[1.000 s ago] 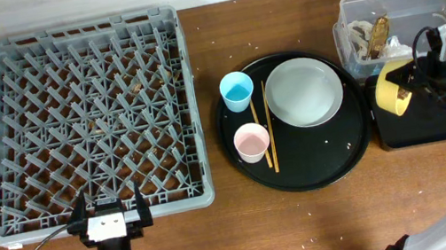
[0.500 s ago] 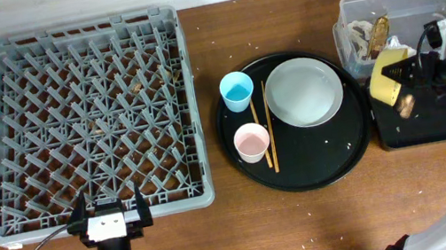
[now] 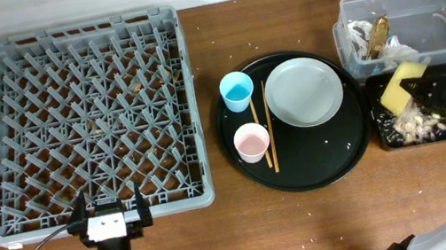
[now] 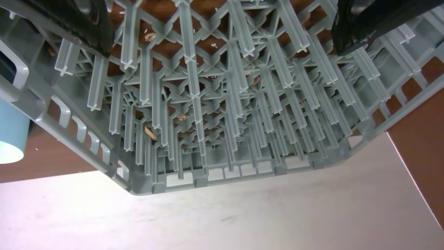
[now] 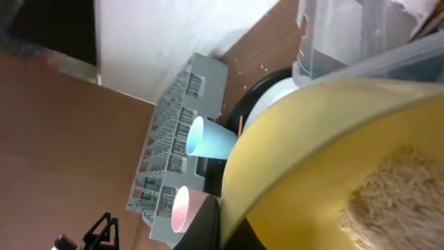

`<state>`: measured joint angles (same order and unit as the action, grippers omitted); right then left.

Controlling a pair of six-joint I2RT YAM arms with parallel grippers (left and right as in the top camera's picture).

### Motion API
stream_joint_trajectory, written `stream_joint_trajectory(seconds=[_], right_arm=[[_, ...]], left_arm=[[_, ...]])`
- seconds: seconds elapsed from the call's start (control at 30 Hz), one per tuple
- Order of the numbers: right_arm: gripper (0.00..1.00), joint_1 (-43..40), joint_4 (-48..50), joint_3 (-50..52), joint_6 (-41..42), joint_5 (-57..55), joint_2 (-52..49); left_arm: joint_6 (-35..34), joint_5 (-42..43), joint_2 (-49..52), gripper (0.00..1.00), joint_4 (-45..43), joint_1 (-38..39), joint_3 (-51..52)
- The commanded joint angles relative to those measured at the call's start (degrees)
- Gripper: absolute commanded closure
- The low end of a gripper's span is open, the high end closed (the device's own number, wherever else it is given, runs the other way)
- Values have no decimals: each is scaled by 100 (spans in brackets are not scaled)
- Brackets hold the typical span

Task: Sort waste into correct bins and load items into the dishwasher rack
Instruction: 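Tip the yellow bowl with the right gripper to dump scraps onto the black tray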

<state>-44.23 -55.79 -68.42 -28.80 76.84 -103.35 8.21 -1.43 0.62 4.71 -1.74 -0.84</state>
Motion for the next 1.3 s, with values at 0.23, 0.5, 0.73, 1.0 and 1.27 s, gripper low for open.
stream_joint_trajectory(seconds=[0.23, 0.5, 0.73, 1.0, 1.27], right_arm=[[96, -17, 356, 28, -74, 1209, -13], [96, -127, 304, 28, -74, 1147, -11], [96, -127, 181, 28, 162, 1209, -11], [96, -127, 179, 28, 748, 1209, -11], [96, -127, 186, 28, 1051, 1207, -11]], left_arm=[[114, 63, -26, 1, 4, -4, 35], [114, 63, -26, 1, 4, -4, 35], [114, 63, -26, 1, 4, -4, 35], [114, 63, -26, 1, 4, -4, 35], [114, 63, -26, 1, 2, -4, 35]])
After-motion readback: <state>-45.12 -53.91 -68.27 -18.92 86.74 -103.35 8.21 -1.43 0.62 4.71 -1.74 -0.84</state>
